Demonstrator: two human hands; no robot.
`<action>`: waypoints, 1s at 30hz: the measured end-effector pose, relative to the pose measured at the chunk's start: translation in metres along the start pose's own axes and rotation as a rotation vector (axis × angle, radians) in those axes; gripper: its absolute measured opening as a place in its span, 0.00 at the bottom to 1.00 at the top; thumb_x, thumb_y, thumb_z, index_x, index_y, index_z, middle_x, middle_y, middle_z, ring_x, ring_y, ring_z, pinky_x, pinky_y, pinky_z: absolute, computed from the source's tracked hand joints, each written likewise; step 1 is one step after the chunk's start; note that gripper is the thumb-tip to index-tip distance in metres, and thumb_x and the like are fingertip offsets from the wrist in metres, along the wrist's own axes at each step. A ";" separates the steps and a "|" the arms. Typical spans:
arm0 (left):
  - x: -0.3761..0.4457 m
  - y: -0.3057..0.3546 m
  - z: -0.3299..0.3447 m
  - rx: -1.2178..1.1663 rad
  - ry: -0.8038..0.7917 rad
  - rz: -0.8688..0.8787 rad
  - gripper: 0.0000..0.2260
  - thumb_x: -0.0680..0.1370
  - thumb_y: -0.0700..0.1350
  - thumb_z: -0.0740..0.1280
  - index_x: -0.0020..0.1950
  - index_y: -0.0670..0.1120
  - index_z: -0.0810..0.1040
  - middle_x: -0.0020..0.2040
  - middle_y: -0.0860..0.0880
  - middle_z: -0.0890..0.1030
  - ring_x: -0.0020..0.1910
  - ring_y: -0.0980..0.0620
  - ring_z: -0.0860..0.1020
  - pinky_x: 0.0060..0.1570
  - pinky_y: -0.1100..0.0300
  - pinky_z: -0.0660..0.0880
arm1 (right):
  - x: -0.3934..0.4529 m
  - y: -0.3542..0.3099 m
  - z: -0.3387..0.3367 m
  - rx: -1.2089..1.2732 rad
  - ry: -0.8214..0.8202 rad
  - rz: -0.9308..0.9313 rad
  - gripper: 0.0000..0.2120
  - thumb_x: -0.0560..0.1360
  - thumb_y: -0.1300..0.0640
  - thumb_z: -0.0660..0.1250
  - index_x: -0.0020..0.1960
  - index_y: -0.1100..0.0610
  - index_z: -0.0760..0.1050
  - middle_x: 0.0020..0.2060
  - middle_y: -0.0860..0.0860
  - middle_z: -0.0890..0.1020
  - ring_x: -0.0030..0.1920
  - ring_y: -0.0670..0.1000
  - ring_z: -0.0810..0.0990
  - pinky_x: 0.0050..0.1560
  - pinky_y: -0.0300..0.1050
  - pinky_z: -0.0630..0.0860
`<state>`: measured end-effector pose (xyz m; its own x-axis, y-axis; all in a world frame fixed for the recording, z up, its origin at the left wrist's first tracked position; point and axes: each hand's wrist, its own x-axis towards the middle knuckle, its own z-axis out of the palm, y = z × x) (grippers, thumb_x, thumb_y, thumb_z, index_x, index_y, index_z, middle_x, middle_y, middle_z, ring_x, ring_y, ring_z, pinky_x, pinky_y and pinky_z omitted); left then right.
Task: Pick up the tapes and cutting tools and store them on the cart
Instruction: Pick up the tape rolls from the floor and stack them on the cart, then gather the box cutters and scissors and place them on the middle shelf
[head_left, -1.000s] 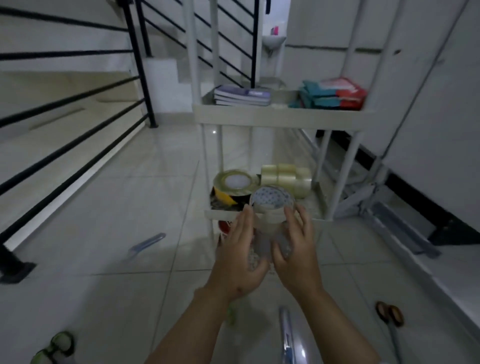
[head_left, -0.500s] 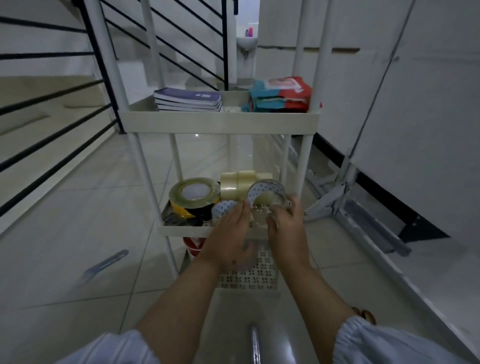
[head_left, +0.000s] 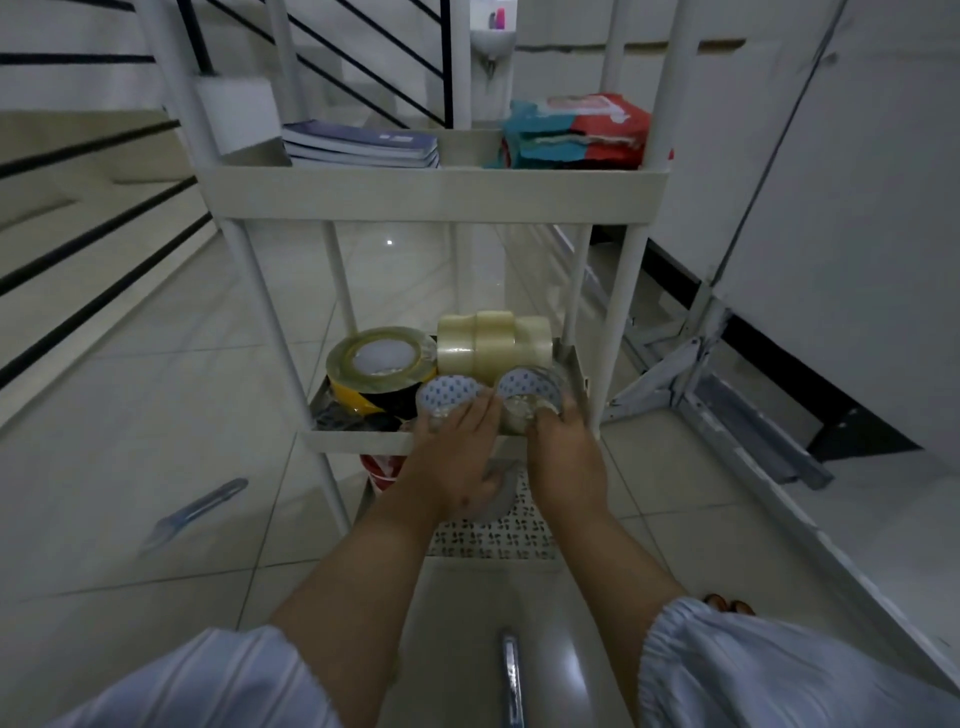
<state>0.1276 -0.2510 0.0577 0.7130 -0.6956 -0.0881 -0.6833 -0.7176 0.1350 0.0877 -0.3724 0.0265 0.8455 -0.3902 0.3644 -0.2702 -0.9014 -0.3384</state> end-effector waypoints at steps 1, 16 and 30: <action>0.000 0.000 0.001 0.007 -0.004 0.001 0.32 0.79 0.54 0.54 0.75 0.46 0.39 0.77 0.50 0.40 0.76 0.52 0.44 0.73 0.40 0.41 | -0.001 -0.002 0.000 0.023 -0.006 0.008 0.13 0.74 0.70 0.60 0.57 0.67 0.74 0.61 0.66 0.73 0.52 0.63 0.78 0.45 0.51 0.77; -0.013 -0.004 0.034 -0.100 0.349 0.020 0.33 0.71 0.57 0.48 0.75 0.47 0.51 0.78 0.45 0.49 0.73 0.49 0.38 0.69 0.33 0.44 | -0.025 -0.008 -0.002 0.170 0.149 -0.186 0.23 0.70 0.60 0.52 0.62 0.67 0.70 0.63 0.67 0.72 0.66 0.65 0.68 0.66 0.56 0.68; -0.113 0.018 0.199 -0.508 -0.053 -0.156 0.34 0.70 0.56 0.49 0.74 0.44 0.50 0.77 0.45 0.46 0.76 0.46 0.44 0.72 0.61 0.42 | -0.196 0.055 0.091 0.621 -0.399 0.467 0.23 0.73 0.68 0.62 0.68 0.63 0.64 0.64 0.61 0.71 0.64 0.60 0.69 0.66 0.53 0.67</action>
<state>0.0034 -0.1929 -0.1263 0.7819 -0.5927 -0.1932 -0.3988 -0.7138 0.5757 -0.0509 -0.3290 -0.1421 0.8405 -0.4947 -0.2208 -0.4275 -0.3554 -0.8312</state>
